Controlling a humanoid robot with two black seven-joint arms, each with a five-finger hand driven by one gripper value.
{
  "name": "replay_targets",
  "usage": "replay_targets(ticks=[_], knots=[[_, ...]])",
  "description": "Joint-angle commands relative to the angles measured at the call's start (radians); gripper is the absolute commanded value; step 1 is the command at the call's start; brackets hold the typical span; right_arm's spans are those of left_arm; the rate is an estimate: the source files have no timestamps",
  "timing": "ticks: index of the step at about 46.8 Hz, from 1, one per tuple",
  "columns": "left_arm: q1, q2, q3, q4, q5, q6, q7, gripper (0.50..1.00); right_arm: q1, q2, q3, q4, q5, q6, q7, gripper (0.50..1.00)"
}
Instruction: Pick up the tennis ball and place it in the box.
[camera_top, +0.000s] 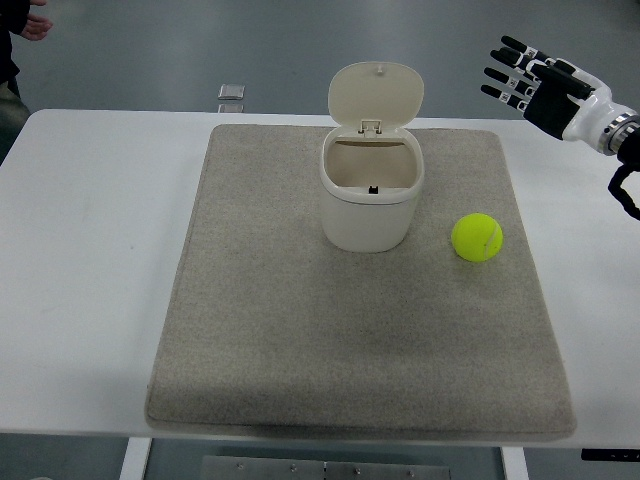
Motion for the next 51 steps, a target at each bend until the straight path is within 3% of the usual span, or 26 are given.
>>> replay_targets(ticks=[1,51], knots=[[0.0,0.0,-0.002,0.001,0.0,0.0,0.0,0.996,-0.002,0.0,0.0,0.003,0.0,0.0,0.002,0.913],[-0.009,0.0,-0.003,0.018,-0.003,0.003,0.0,0.996,0.003,-0.007,-0.005,0.003,-0.097,0.003,0.012,0.913]])
